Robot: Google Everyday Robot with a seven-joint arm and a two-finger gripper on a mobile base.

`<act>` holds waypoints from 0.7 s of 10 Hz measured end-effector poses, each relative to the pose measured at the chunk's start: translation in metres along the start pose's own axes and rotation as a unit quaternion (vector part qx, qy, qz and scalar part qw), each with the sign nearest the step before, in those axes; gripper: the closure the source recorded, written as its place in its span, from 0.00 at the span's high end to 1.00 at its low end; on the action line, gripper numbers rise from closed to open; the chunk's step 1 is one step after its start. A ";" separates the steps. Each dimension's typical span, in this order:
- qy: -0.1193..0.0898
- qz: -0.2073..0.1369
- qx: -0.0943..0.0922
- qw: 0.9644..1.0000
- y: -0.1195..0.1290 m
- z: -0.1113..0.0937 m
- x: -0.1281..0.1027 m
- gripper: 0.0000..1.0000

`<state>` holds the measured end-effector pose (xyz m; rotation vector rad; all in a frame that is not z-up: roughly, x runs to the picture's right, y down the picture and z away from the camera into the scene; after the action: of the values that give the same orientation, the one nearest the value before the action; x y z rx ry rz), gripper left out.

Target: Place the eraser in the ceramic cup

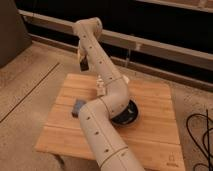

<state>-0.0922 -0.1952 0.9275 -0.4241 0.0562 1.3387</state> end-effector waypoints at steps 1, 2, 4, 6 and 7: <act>-0.004 0.001 -0.003 1.000 -0.010 0.003 -0.004 0.00; -0.005 -0.006 -0.006 1.000 -0.020 0.007 -0.007 0.00; -0.001 -0.022 -0.013 1.000 -0.033 0.012 -0.003 0.00; 0.008 -0.024 -0.016 1.000 -0.047 0.019 0.007 0.00; 0.011 -0.027 -0.017 0.999 -0.048 0.022 0.010 0.00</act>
<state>-0.0480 -0.1866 0.9575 -0.4672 0.0402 1.2842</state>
